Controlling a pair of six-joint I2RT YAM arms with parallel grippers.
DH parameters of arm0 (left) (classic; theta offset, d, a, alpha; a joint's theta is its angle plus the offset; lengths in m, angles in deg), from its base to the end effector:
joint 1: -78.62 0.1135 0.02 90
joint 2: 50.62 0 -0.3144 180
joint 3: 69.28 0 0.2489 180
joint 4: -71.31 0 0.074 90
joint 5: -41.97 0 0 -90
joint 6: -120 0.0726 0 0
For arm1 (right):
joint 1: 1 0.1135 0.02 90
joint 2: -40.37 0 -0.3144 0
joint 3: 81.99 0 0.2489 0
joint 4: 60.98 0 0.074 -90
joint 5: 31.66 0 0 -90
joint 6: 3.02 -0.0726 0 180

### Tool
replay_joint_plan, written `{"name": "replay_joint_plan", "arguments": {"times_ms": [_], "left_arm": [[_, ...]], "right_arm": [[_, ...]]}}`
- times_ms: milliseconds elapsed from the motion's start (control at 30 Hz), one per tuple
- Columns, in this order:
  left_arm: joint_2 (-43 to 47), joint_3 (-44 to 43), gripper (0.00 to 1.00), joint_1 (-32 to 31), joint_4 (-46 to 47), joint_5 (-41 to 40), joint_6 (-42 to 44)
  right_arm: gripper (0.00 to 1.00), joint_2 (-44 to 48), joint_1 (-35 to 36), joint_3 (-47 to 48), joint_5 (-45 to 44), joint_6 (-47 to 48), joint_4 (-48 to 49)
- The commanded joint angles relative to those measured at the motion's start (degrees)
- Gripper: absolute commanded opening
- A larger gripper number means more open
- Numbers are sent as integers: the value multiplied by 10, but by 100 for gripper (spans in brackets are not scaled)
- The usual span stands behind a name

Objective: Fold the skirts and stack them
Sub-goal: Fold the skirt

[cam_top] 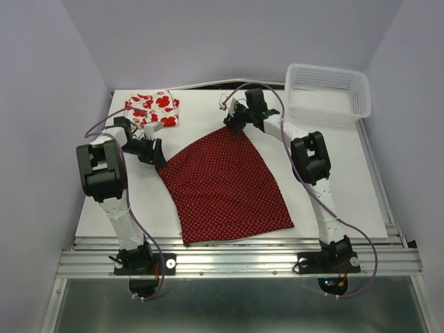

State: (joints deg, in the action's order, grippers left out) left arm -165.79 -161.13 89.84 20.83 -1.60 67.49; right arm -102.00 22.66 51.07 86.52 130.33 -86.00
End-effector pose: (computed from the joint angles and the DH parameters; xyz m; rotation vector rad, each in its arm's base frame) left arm 0.4192 0.0295 0.1804 0.6998 2.3432 -0.8105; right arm 0.5620 0.2837 0.1874 -1.3845 1.5896 0.3281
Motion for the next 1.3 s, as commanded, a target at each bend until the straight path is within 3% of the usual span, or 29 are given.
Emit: {"name": "replay_joint_plan", "arguments": {"times_ms": [0,200,300,333,467,600,933,1267], "left_arm": [[28,18,57,-2,-8,-1,10],[36,2,63,-1,-2,-16,-7],[47,-15,68,-1,11,-43,-13],[48,-20,74,-1,11,-49,-7],[45,-44,79,-1,-17,-63,19],[51,-38,82,-2,-29,-69,47],[40,-32,74,-34,0,-105,67],[-6,-64,62,-43,-66,-45,105]], "right_arm": [[63,-22,-8,17,55,16,60],[56,-41,-20,5,93,53,-18],[47,-46,-26,0,99,73,-42],[44,-48,-26,2,101,76,-56],[27,-58,-26,12,108,73,-69],[1,-62,-26,17,103,69,-69],[1,-56,-36,25,76,43,-69],[1,-41,-41,34,50,19,-68]]}}
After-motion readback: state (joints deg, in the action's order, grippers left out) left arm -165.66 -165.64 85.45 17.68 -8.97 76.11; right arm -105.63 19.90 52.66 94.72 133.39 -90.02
